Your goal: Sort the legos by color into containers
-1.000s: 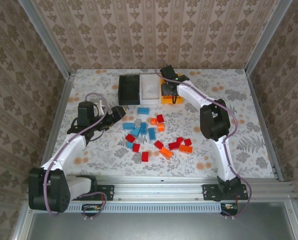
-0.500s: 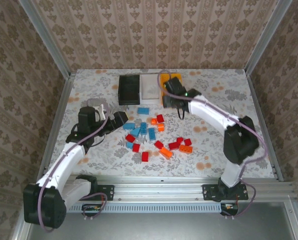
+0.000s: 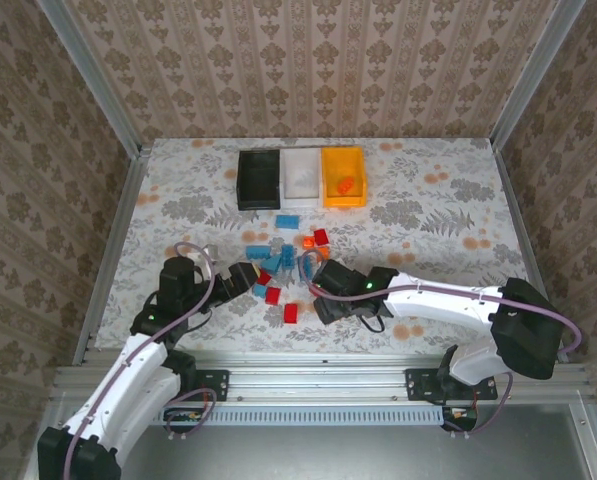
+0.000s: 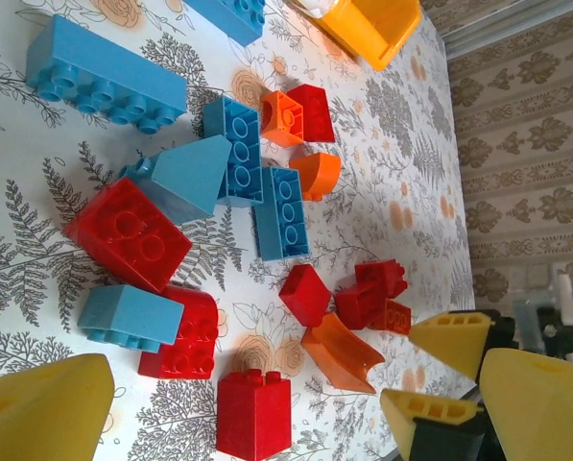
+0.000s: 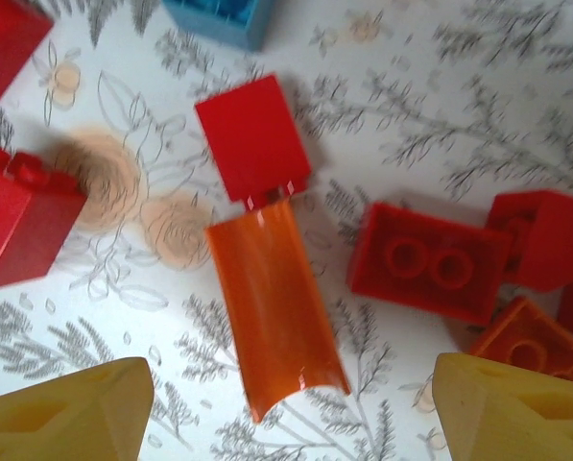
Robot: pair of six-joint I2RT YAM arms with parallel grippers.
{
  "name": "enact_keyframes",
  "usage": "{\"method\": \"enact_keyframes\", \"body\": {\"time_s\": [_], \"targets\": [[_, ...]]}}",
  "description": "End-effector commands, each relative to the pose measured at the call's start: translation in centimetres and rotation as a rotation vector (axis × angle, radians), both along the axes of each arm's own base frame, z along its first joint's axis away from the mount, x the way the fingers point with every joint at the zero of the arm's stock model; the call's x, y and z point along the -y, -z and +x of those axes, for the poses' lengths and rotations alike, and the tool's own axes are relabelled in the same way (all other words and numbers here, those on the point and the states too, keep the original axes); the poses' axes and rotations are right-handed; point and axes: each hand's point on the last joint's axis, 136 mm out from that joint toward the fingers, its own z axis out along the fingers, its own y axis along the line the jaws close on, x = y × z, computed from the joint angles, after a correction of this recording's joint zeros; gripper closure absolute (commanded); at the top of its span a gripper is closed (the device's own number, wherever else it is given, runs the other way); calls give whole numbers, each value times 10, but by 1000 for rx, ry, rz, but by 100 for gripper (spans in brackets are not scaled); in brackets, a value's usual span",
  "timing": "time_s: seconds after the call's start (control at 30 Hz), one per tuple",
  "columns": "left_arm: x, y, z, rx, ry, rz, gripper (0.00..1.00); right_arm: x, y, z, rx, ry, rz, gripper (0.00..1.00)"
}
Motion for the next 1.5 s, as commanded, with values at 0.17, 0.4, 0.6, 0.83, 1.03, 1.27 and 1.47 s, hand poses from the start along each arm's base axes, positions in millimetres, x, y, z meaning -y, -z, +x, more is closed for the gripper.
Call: {"method": "enact_keyframes", "body": {"time_s": [0.17, 0.4, 0.6, 0.83, 1.03, 1.27, 1.47], "targets": [[2, 8, -4, -24, -7, 3, 0, -6, 27, -10, -74, -20, -11, 21], [-3, 7, -7, -18, -5, 46, 0, -11, 41, -6, -86, -20, -36, 31], [-4, 10, -5, -18, -14, 52, 0, -13, 41, -3, -72, -13, -30, 47], [-3, 3, -1, -6, -14, 60, 0, -8, 19, -8, -43, -19, -35, 62], [-7, 3, 5, -4, -44, 74, 0, 7, -35, -10, 41, -7, 14, 63], [-11, 9, 13, -51, -92, 80, 0, 18, -100, 79, 224, 103, 62, 64], [-10, 11, 15, -86, -98, 52, 0, 44, -98, 208, 255, 269, -1, 64]]}}
